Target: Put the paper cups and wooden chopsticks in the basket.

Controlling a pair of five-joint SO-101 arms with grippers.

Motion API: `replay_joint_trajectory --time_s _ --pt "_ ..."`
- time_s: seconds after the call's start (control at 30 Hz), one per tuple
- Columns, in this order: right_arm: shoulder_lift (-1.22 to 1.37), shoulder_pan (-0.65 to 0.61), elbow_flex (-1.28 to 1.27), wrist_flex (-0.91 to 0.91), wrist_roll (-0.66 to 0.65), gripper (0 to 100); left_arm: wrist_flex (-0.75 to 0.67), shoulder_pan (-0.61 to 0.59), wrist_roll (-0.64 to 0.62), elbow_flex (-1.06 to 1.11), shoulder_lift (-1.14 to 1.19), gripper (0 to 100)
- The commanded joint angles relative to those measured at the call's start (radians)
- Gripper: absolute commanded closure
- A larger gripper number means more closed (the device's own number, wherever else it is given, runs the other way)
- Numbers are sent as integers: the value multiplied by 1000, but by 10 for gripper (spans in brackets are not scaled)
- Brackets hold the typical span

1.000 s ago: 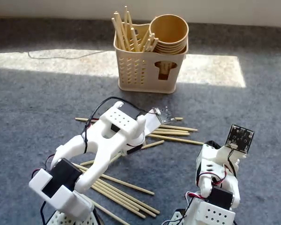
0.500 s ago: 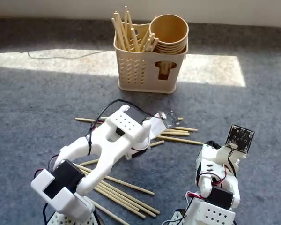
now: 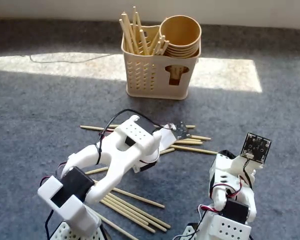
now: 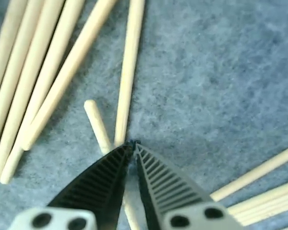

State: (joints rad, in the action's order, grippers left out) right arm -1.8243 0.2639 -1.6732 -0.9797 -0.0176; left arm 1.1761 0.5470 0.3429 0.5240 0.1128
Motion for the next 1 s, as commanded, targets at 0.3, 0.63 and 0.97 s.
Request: replay_joint_trajectory --time_s 0.3,0.63,0.97 --pt "-12 12 -119 24 3 992 207 12 -3 -2 -450 994" --pt "-12 12 -119 24 3 992 133 4 -8 2 -282 864" --pt "-12 12 -119 24 3 992 5 -116 21 -88 18 867"
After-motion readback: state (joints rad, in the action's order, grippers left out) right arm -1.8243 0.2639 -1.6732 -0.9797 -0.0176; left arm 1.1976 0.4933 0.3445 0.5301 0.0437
